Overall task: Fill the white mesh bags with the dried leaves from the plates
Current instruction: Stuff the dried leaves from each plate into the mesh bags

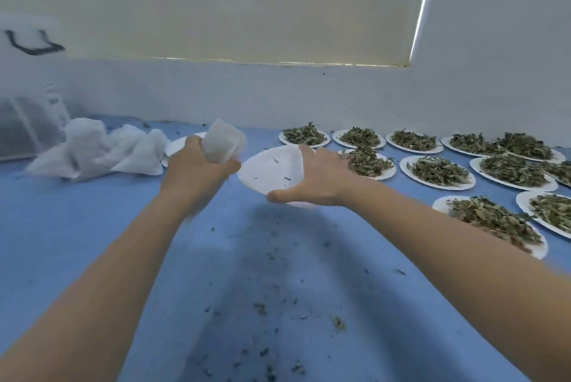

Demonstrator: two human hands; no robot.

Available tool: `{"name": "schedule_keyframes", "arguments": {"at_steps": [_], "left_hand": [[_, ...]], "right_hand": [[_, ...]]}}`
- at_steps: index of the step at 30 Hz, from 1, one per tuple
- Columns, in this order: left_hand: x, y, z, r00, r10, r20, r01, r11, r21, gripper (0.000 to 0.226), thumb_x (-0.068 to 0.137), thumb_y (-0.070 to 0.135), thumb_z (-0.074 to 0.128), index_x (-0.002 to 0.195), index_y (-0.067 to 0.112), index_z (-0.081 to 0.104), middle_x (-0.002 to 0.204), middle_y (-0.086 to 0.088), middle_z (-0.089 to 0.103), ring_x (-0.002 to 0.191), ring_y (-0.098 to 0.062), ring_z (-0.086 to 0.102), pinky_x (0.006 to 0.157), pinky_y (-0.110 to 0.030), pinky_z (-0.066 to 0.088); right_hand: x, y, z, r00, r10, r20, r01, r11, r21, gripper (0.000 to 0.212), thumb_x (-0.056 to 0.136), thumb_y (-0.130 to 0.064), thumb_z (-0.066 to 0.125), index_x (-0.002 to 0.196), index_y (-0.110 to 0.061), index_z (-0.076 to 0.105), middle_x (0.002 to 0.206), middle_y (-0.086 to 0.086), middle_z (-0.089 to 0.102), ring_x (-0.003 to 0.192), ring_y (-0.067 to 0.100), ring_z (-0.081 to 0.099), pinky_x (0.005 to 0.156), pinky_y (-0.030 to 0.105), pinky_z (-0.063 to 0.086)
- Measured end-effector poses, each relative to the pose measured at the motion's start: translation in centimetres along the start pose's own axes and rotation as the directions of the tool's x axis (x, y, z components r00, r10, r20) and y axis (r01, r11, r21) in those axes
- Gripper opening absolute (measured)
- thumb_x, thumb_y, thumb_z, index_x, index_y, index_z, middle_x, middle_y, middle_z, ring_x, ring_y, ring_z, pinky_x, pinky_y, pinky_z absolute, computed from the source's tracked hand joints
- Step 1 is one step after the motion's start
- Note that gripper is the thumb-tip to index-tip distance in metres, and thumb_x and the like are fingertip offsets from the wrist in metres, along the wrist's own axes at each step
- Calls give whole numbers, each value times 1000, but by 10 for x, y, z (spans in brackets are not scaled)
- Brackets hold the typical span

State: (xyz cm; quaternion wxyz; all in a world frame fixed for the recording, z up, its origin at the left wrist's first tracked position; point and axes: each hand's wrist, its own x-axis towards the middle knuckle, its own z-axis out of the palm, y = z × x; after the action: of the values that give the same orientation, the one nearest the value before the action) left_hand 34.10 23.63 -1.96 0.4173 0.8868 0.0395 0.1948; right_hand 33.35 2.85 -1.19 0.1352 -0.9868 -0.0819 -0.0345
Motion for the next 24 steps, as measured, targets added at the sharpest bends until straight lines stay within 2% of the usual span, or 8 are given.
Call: {"name": "schedule_keyframes", "arguments": {"at_steps": [3,6,8,11,16,18,20,24], "left_hand": [[18,-26,-35,991,-130,-3,130,991,2,76,64,49,77,121,16,38,100,6,48,88,-16,45,69,-30,34],[41,-52,-52,986,-167,5,167,986,-25,67,61,29,79,111,8,38,100,-2,50,97,-25,50,66,-33,39],[59,-66,-52,982,-187,-19,187,982,18,72,54,25,71,114,5,36,108,-7,45,106,-29,47,76,-37,45],[95,-87,-43,975,-215,-62,220,971,88,76,69,13,66,132,5,24,132,-15,31,121,-33,35,97,-45,39],[154,-121,-29,978,-185,-99,194,977,89,82,84,13,59,144,7,2,142,-19,19,129,-32,28,102,-36,27],[169,-131,-27,978,-182,-100,194,973,124,86,87,18,60,145,7,-2,142,-22,18,127,-32,31,102,-35,27],[178,-141,-27,980,-148,-130,173,962,210,84,89,22,59,145,5,0,140,-24,21,125,-33,33,101,-35,27],[186,-156,-31,974,-150,-171,200,922,332,72,89,24,60,140,2,13,137,-22,24,125,-35,35,101,-39,33]], "right_hand": [[34,-39,14,999,-42,13,41,998,37,114,54,-81,60,145,-25,22,134,11,39,125,32,33,98,44,34],[76,-72,30,998,-68,-1,68,998,3,110,55,-82,59,141,-20,30,127,13,43,119,32,38,97,43,37],[109,-89,42,997,-74,-9,74,997,-9,108,56,-83,57,140,-20,33,128,13,43,119,32,37,98,41,35],[155,-105,62,1000,-14,-13,14,1000,12,105,56,-81,59,137,-17,36,129,12,40,121,31,34,94,37,30],[222,-126,88,999,49,-20,-48,997,57,109,52,-82,62,134,-15,36,129,11,40,123,29,33,83,32,24],[242,-134,97,999,50,17,-51,994,94,121,49,-84,62,141,-13,27,135,13,34,127,30,29,89,32,27],[254,-143,105,997,53,47,-57,995,84,132,51,-86,58,148,-13,8,146,18,20,137,33,16,106,37,23],[254,-149,114,999,-42,20,41,998,45,123,65,-86,46,150,-12,-4,154,24,1,143,34,-4,116,46,4]]}}
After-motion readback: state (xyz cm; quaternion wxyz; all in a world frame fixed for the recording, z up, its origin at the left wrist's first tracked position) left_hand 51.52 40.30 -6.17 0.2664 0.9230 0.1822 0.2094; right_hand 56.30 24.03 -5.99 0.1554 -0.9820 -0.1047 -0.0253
